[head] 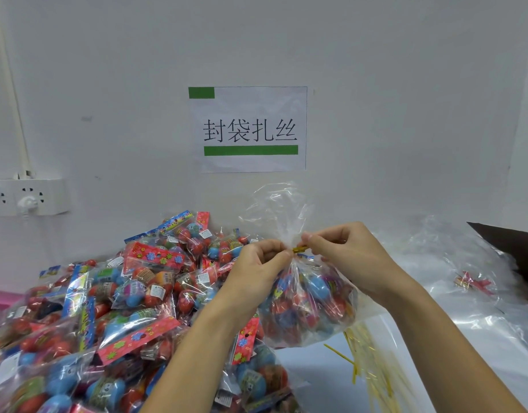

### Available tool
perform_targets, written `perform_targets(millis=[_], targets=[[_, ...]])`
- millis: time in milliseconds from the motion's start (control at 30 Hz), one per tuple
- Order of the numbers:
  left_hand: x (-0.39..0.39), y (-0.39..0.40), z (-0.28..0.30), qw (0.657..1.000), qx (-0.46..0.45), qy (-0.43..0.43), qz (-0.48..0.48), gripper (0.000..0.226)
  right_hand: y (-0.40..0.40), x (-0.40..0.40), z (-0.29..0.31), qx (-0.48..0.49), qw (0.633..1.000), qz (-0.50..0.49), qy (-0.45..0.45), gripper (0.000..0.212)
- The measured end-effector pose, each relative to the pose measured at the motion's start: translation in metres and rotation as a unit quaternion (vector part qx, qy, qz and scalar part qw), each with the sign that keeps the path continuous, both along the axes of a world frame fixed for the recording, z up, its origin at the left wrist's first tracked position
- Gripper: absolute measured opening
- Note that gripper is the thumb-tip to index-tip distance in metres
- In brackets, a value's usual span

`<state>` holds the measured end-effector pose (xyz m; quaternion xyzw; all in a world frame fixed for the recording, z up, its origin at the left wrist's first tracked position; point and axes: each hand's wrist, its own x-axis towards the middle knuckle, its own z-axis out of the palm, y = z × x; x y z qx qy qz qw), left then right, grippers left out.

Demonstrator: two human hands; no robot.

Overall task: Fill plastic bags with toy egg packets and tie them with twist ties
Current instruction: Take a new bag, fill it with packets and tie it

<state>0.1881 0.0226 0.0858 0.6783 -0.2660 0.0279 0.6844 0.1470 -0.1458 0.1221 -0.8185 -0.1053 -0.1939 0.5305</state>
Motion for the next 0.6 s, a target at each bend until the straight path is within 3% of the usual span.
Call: perform_targets(millis=[167,367,600], targets=[[0.0,-0.0003,-0.0008,1.0,0.011,-0.004,0.018,0.019,0.0021,0.0016,0.0011,-0.023,1.0,-0.004,-0.02,0.005],[-0.0026,-0.0012,0.0015,1.0,-0.003,0.001,0.026,0.03,0.0018,0.0016,0.0003,-0.08,0.993,-0.023,-0.078,0.007],[0.0009,-0.0054,-0.0026,0.998,-0.007,0.021,0.051,0.013,0.0037,-0.0023,-0.0002,-0.169,0.98,-0.015,-0.102,0.008]])
